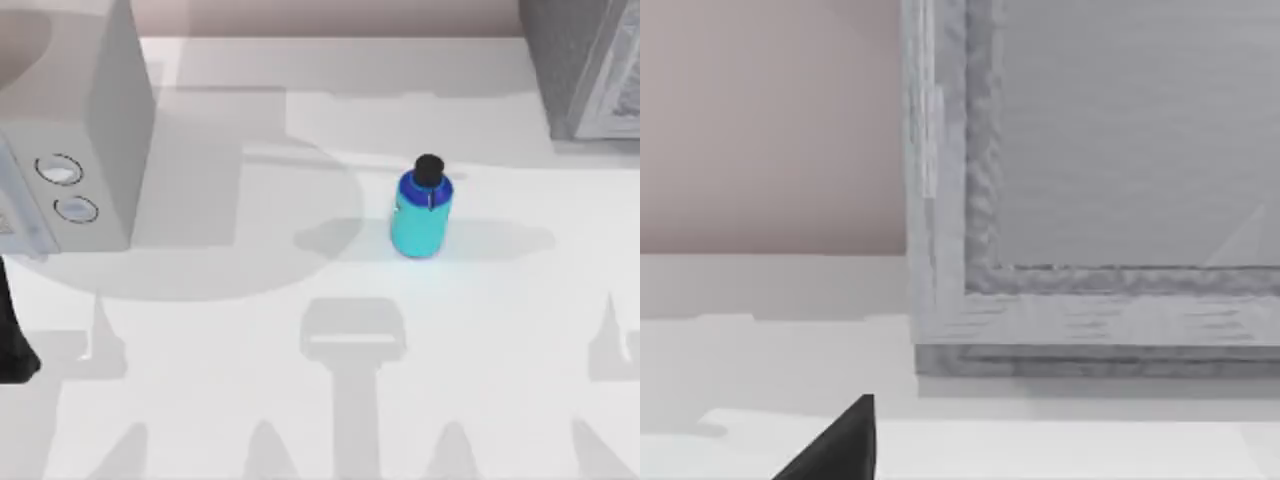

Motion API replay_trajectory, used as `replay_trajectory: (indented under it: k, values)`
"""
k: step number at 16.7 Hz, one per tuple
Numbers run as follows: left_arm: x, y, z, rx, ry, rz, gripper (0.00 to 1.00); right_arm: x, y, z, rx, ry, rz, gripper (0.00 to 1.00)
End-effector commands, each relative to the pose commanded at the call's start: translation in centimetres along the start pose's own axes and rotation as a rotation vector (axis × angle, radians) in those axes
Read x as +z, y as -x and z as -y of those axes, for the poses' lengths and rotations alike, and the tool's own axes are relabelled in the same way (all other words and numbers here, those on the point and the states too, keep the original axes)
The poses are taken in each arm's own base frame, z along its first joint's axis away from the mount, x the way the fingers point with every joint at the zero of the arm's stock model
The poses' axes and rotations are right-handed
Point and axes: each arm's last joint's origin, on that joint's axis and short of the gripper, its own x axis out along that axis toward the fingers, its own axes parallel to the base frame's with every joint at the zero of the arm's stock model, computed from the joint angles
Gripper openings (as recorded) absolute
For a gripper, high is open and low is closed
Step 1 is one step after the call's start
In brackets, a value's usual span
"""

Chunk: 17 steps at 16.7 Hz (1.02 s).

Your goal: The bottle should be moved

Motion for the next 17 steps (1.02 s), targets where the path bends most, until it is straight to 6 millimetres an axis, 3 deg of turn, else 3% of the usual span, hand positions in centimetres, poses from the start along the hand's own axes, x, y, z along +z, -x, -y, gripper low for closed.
replay_trajectory:
  k: [4, 9, 12, 17]
  values:
    - [0.0, 0.0, 0.0, 0.0, 0.0, 0.0, 1.0, 0.4, -0.1, -0.1, 0.024, -0.003, 0.003, 1.0]
    - [0.0, 0.0, 0.0, 0.0, 0.0, 0.0, 1.0, 3.5, -1.6, -0.5, 0.101, -0.005, 0.047, 1.0]
    - [0.0, 0.0, 0.0, 0.0, 0.0, 0.0, 1.0, 5.4, -4.3, -0.5, 0.11, 0.0, 0.063, 1.0]
    - [0.0, 0.0, 0.0, 0.0, 0.0, 0.0, 1.0, 6.2, -9.7, -0.3, 0.11, 0.019, 0.081, 1.0]
